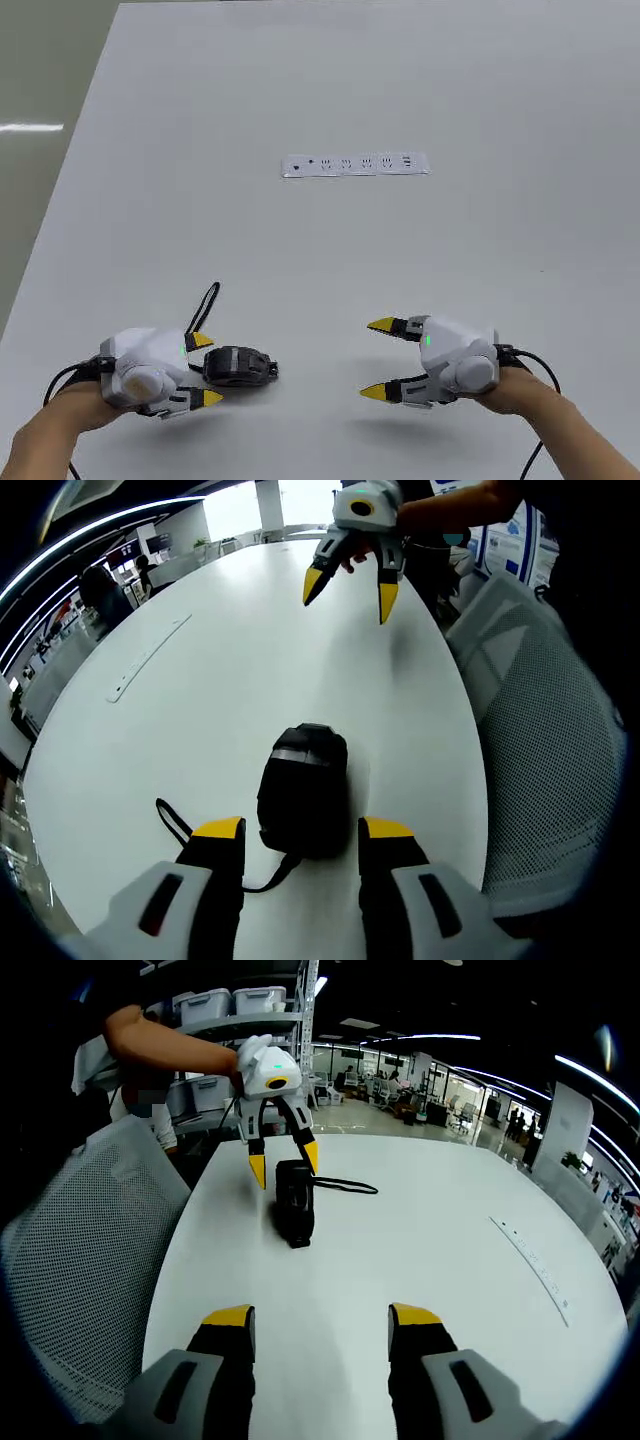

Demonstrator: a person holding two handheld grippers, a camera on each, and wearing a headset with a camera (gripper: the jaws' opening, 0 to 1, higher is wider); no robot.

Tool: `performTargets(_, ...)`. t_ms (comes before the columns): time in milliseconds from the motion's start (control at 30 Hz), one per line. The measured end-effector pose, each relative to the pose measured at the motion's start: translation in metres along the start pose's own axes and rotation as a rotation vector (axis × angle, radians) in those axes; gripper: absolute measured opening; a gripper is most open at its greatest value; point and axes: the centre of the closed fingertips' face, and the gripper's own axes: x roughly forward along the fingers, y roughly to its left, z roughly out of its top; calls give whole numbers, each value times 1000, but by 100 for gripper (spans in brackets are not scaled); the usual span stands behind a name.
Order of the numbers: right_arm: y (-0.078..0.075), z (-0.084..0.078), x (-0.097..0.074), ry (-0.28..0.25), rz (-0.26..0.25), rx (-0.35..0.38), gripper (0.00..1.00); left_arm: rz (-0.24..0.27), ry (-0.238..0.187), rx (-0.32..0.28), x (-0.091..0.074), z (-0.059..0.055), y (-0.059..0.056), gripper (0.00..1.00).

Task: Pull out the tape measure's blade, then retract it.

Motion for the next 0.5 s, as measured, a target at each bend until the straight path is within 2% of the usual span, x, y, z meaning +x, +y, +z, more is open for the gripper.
performTargets(500, 6, 9, 35, -13, 60, -27, 46, -58, 19, 33, 10, -5, 0, 34)
